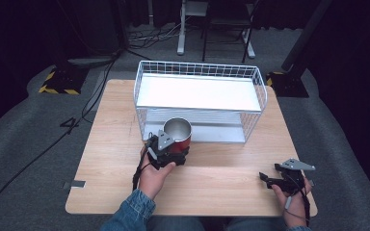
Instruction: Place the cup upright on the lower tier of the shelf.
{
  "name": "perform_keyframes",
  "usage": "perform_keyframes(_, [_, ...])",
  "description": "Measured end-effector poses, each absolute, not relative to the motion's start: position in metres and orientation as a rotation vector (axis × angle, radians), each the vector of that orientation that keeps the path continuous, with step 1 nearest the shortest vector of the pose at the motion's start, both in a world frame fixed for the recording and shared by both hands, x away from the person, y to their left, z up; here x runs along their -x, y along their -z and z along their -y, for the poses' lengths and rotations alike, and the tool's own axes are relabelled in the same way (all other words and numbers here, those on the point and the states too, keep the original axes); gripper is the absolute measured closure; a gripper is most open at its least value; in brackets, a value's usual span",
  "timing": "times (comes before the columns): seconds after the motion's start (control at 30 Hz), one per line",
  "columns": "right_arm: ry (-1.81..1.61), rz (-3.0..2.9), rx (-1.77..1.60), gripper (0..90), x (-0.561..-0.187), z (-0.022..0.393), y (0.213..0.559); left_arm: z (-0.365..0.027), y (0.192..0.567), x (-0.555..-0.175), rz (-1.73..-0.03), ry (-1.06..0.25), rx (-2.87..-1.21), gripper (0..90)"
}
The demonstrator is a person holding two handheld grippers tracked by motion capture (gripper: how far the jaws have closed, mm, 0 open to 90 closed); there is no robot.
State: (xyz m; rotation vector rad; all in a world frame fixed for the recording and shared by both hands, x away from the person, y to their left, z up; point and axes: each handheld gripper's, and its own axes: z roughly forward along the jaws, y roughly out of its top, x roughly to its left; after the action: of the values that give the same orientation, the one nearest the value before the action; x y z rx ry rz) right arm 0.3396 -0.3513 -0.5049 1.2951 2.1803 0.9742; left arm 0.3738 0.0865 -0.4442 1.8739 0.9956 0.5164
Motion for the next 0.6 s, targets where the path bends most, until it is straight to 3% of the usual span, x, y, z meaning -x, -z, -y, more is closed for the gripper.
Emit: perform_keyframes(0.6, [-0.976,-2.181,-1.294,21.1,-0.34,0.351,0.505,-0.058,0.458,-0.405,-0.987,-0.561,-1.855,16.4])
